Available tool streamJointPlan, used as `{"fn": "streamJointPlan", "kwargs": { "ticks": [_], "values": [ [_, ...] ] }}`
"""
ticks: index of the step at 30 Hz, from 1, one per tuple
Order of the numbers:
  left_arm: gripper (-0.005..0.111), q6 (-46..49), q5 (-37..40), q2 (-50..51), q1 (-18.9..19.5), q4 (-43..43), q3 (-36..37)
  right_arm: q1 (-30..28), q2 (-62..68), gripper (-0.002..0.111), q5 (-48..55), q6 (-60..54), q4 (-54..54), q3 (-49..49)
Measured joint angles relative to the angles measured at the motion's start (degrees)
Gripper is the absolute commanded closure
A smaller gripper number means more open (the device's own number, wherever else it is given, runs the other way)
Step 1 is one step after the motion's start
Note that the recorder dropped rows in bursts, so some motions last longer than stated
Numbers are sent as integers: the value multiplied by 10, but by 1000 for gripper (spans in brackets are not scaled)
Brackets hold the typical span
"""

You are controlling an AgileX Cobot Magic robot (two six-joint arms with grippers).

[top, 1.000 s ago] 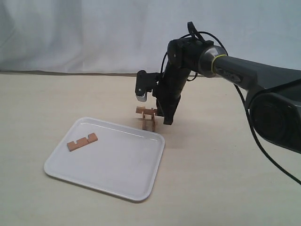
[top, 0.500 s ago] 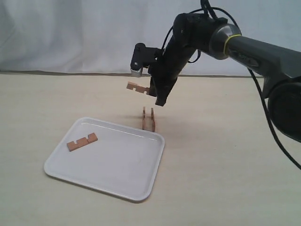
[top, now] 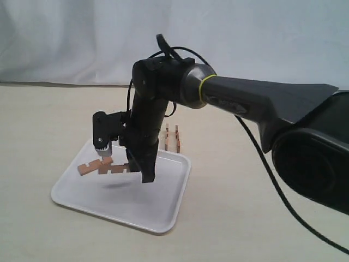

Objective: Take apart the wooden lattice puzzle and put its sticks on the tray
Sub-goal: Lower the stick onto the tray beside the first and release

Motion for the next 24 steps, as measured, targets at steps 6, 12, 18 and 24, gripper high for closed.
{"fn": "streamJointPlan", "kwargs": {
  "ticks": [6,12,18,24],
  "values": [
    [107,0,0,0,0,0,0,50,8,104,-17,0,4,2],
    [107,0,0,0,0,0,0,50,18,88,-42,26,-34,2],
    [107,0,0,0,0,0,0,50,20,61,-81,65,-36,2],
    [107,0,0,0,0,0,0,43,20,61,-112,110,-31,0]
  ]
}}
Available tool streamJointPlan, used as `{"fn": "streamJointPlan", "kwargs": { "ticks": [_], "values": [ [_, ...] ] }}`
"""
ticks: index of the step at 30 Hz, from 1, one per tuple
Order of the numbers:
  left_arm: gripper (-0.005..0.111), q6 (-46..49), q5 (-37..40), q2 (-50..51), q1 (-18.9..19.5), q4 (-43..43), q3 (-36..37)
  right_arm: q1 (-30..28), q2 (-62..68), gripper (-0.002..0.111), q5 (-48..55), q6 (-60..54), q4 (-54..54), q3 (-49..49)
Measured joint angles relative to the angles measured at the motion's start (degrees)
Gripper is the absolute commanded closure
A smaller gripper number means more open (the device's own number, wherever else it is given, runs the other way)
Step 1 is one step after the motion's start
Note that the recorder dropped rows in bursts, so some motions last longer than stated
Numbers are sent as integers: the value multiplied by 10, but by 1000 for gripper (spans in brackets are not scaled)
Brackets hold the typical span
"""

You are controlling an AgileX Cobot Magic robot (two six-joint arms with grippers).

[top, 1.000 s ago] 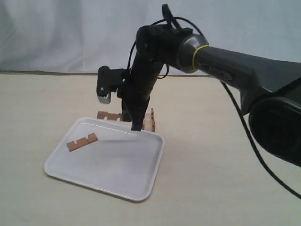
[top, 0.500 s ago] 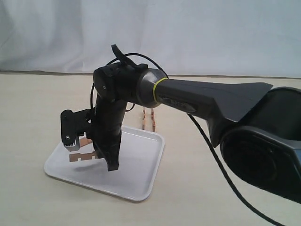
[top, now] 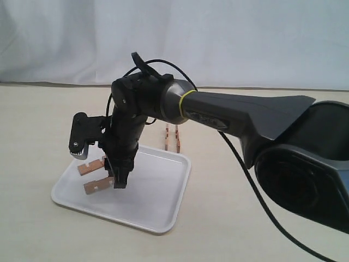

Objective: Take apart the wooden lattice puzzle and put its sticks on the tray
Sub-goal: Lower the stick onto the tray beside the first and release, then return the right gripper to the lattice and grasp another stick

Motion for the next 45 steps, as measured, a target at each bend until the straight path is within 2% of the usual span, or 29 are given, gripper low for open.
{"fn": "streamJointPlan", "kwargs": {
  "ticks": [6,11,13,20,27,45],
  "values": [
    [107,0,0,0,0,0,0,-1,3,62,-39,62,-7,-4],
    [107,0,0,0,0,0,0,-25,-27,62,-40,119,-16,-10],
    [107,0,0,0,0,0,0,-49,-40,62,-45,161,-16,-12],
    [107,0,0,0,0,0,0,-175,-44,62,-44,430,-26,-12],
    [107,0,0,0,0,0,0,-192,-23,62,-1,473,-34,-12],
    [107,0,0,0,0,0,0,-192,9,62,-5,521,-53,-12]
  ]
}}
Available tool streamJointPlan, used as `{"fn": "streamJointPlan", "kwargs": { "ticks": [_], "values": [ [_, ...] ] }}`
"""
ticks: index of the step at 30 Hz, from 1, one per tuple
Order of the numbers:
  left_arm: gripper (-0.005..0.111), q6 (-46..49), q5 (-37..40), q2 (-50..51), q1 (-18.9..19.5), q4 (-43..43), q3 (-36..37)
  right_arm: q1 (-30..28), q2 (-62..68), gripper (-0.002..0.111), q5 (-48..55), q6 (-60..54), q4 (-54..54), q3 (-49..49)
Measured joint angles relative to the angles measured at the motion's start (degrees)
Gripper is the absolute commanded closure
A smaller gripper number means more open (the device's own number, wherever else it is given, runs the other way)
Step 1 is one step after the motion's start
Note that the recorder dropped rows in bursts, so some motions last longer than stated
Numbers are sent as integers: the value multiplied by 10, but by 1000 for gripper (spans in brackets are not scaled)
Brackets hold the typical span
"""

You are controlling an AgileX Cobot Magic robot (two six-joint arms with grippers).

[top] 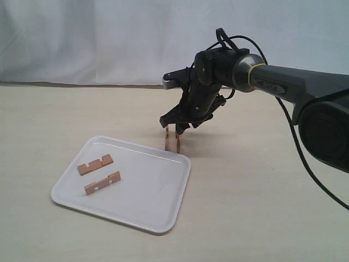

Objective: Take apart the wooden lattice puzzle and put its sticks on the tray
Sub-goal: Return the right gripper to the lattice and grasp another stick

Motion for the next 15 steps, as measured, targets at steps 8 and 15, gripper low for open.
{"fn": "streamJointPlan", "kwargs": {
  "ticks": [8,15],
  "values": [
    [107,0,0,0,0,0,0,0,0,62,0,0,34,0],
    [107,0,0,0,0,0,0,0,15,62,-1,0,47,0]
  ]
}}
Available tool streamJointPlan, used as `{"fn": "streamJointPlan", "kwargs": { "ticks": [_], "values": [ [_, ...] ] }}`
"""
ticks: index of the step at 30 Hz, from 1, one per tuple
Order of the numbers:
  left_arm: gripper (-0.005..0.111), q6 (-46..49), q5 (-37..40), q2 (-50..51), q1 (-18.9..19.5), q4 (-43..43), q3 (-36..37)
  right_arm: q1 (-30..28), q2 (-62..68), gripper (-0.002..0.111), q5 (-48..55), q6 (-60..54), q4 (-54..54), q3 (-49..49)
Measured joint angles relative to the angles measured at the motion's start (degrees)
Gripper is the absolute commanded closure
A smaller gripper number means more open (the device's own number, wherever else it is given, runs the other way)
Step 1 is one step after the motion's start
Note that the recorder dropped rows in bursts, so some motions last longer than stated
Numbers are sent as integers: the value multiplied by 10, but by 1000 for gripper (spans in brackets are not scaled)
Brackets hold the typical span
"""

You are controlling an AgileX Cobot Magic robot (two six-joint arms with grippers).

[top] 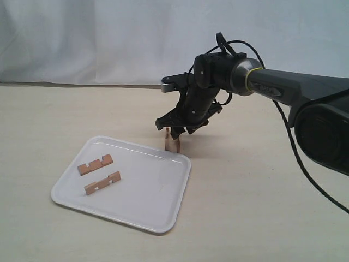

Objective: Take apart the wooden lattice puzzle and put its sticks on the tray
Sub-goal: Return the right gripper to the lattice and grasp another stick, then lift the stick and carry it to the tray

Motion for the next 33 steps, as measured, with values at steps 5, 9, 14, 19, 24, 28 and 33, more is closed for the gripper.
{"fn": "streamJointPlan", "kwargs": {
  "ticks": [5,9,14,19,24,28,33],
  "values": [
    [107,0,0,0,0,0,0,0,15,71,0,0,0,0],
    [107,0,0,0,0,0,0,0,16,104,0,0,0,0],
    [107,0,0,0,0,0,0,-1,9,104,-1,-7,-3,0],
    [107,0,0,0,0,0,0,-1,-39,104,-2,-14,-38,0],
    [107,0,0,0,0,0,0,-2,-87,104,13,-74,-31,0],
    [107,0,0,0,0,0,0,0,-103,104,29,-170,55,12],
    [107,0,0,0,0,0,0,18,-105,104,58,-296,177,26]
  ]
}}
